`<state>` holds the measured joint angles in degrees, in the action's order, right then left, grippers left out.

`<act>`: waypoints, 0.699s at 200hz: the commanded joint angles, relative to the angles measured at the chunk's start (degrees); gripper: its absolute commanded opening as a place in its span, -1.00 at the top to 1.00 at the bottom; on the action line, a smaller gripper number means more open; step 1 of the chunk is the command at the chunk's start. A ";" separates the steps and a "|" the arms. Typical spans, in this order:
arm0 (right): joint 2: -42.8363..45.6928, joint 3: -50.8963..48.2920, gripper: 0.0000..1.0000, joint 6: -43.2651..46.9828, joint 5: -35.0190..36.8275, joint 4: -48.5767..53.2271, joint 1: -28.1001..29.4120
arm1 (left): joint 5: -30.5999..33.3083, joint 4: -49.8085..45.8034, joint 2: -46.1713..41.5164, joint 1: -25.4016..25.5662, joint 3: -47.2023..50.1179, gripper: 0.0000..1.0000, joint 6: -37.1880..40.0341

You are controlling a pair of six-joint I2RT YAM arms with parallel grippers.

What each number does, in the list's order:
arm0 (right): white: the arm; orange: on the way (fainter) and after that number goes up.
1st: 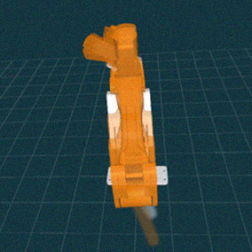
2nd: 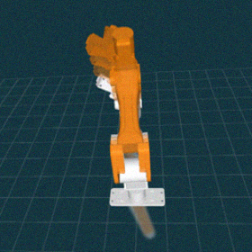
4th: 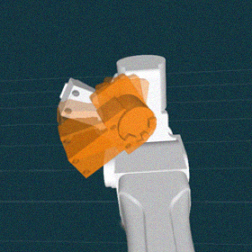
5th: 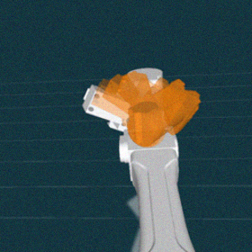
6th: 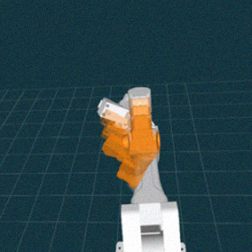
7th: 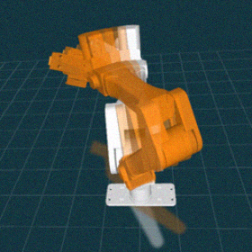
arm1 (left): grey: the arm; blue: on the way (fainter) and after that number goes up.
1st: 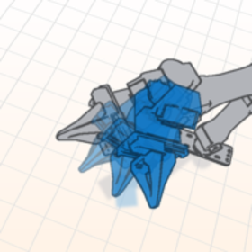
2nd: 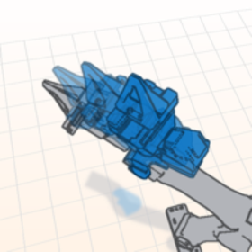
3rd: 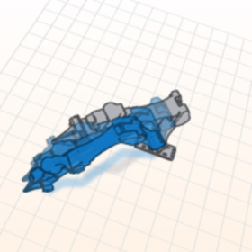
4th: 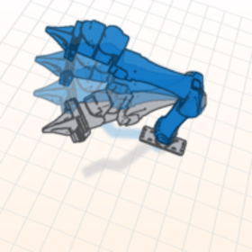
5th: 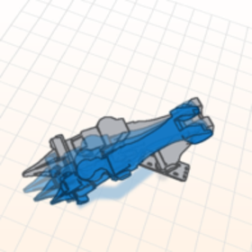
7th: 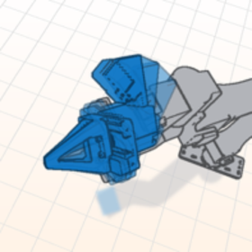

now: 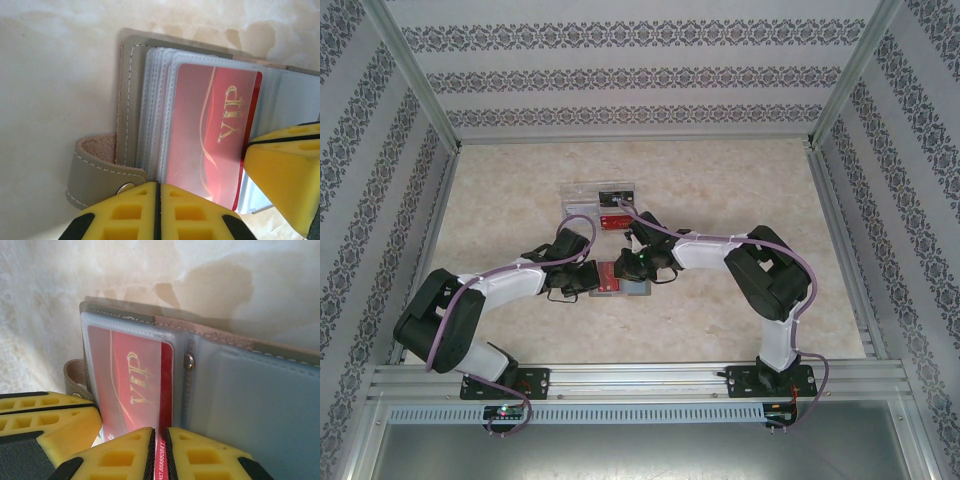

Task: Take the credit cards out of the card holder

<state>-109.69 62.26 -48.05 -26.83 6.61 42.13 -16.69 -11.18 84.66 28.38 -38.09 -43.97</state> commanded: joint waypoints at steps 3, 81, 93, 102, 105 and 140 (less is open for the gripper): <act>1.59 -0.17 0.67 0.86 2.73 1.54 -0.03 | -0.10 -1.49 0.88 -0.70 1.53 1.00 -0.52; -0.32 0.19 0.60 -0.13 -0.27 -0.37 -0.07 | -0.76 -1.30 1.60 -0.65 1.09 1.00 -0.35; -0.69 0.62 0.60 -0.15 -0.75 -0.24 0.02 | -0.81 -1.34 1.61 -0.66 1.05 1.00 -0.36; -0.92 0.67 0.60 -0.20 -0.85 -0.28 0.06 | -0.87 -1.32 1.69 -0.65 1.08 1.00 -0.33; -0.96 0.73 0.60 -0.24 -0.84 -0.27 0.10 | -0.89 -1.23 1.65 -0.61 1.09 1.00 -0.34; -1.79 1.00 0.64 -0.49 -1.59 -0.76 0.21 | -1.70 -0.35 1.77 -0.70 1.46 1.00 -0.69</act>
<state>-109.89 62.22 -48.10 -26.74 6.76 42.13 -17.43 -11.11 84.73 28.36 -38.09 -43.99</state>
